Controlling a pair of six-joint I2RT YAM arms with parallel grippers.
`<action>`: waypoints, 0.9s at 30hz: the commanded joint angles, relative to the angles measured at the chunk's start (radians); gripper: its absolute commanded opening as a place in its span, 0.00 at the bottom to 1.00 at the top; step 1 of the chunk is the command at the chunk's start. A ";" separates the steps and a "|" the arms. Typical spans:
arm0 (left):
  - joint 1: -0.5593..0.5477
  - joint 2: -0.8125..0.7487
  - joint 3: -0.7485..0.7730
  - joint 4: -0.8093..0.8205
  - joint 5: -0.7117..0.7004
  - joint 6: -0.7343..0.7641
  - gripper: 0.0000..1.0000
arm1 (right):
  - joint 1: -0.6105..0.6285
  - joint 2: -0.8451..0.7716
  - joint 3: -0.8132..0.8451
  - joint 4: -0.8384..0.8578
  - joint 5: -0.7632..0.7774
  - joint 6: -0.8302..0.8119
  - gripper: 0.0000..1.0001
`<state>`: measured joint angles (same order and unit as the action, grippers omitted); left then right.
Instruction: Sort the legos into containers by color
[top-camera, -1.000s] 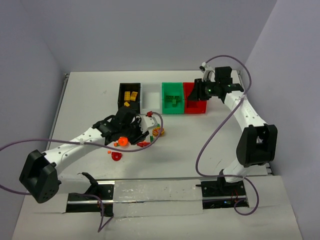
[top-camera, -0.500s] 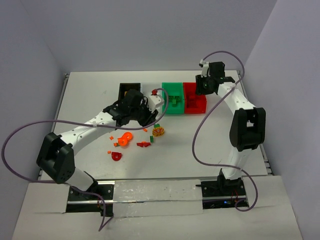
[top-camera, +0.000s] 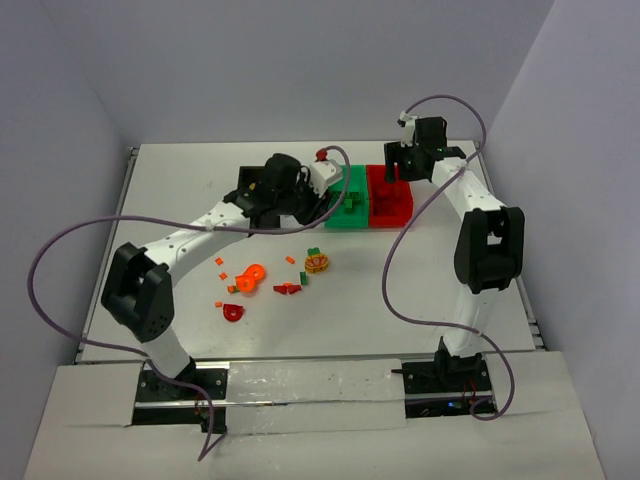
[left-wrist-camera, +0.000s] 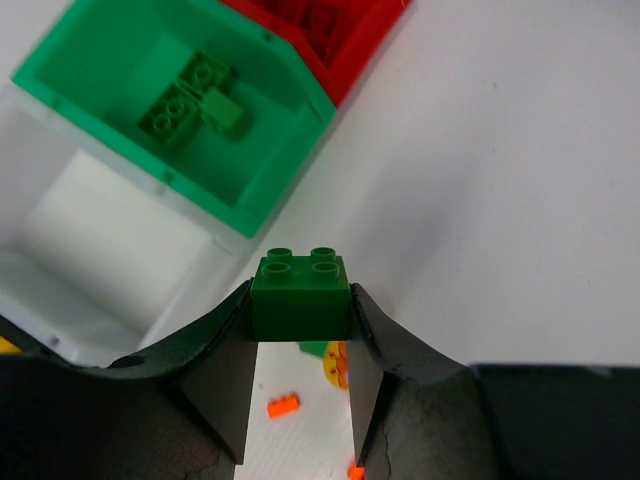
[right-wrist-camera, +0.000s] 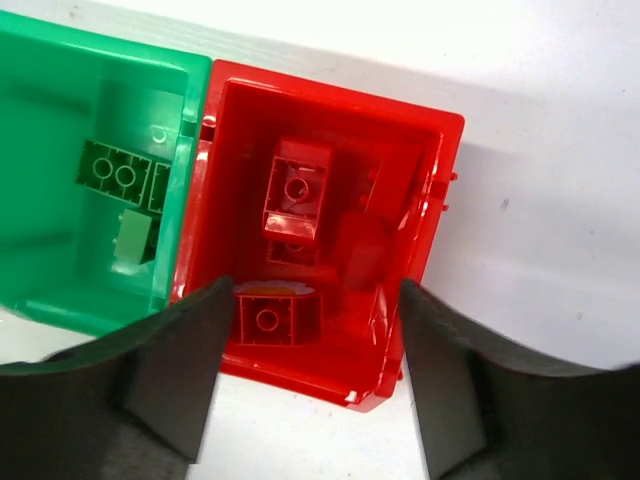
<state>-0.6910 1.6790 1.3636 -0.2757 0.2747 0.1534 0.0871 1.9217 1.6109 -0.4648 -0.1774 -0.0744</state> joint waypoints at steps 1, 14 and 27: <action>0.002 0.125 0.147 0.088 -0.038 -0.037 0.00 | 0.011 -0.039 0.042 0.015 -0.020 0.019 0.77; 0.007 0.525 0.550 0.151 -0.241 -0.072 0.04 | 0.003 -0.400 -0.189 -0.008 -0.073 0.012 1.00; 0.022 0.604 0.681 0.127 -0.308 -0.048 0.71 | 0.000 -0.547 -0.337 0.003 -0.120 0.001 1.00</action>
<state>-0.6757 2.3066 1.9664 -0.1763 0.0034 0.1074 0.0914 1.4181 1.3076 -0.4794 -0.2709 -0.0614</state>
